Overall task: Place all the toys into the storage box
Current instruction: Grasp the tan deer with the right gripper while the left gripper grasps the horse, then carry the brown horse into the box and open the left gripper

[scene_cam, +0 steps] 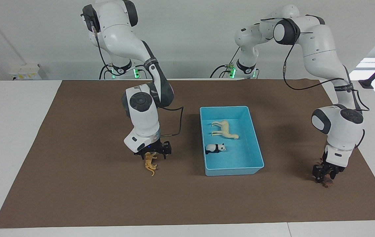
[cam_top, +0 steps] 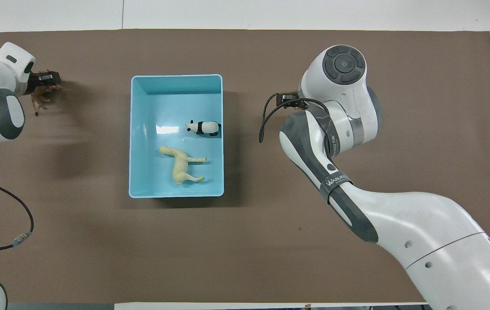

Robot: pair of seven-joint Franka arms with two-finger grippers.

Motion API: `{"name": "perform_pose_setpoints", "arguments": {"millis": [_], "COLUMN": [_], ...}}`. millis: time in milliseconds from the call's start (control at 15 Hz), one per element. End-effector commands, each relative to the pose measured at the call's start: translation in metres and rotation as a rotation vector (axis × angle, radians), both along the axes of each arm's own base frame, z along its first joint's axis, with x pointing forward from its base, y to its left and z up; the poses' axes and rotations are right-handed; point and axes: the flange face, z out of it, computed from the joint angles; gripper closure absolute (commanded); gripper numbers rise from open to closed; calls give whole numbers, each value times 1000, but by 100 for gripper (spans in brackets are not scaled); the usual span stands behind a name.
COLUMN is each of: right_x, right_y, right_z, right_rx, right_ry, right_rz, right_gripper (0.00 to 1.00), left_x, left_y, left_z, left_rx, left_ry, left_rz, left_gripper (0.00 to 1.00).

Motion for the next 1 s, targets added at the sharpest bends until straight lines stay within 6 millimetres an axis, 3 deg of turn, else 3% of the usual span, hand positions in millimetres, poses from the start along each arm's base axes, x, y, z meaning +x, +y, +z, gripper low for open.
{"name": "perform_pose_setpoints", "arguments": {"millis": [0, 267, 400, 533, 600, 733, 800, 933], "right_x": [-6, -5, -6, -9, -10, -12, -12, -12], "right_y": [-25, -28, -27, -30, -32, -32, -32, -24], "right_z": [-7, -22, -23, -28, -31, -32, -33, -40], "right_rx": [-3, 0, 4, 5, 6, 6, 6, 8], "right_ry": [-8, -12, -8, -9, -13, -12, -12, -21], "right_rz": [7, 0, -2, -5, -5, -7, -7, 6], "right_gripper": [0, 0, 0, 0, 0, 0, 0, 0], "left_x": [6, 21, 13, -5, -18, -47, -59, -86], "left_y": [2, -13, -33, -85, -115, -177, -201, -269], "left_z": [1, 37, 63, 137, 157, 171, 169, 147], "left_rx": [-17, -31, -51, -80, -103, -146, -150, -149], "left_ry": [16, 111, 212, 240, 261, 334, 356, 366], "left_rz": [46, 91, 157, 245, 276, 318, 357, 392], "left_gripper": [100, 100, 100, 100, 100, 100, 100, 100]}}
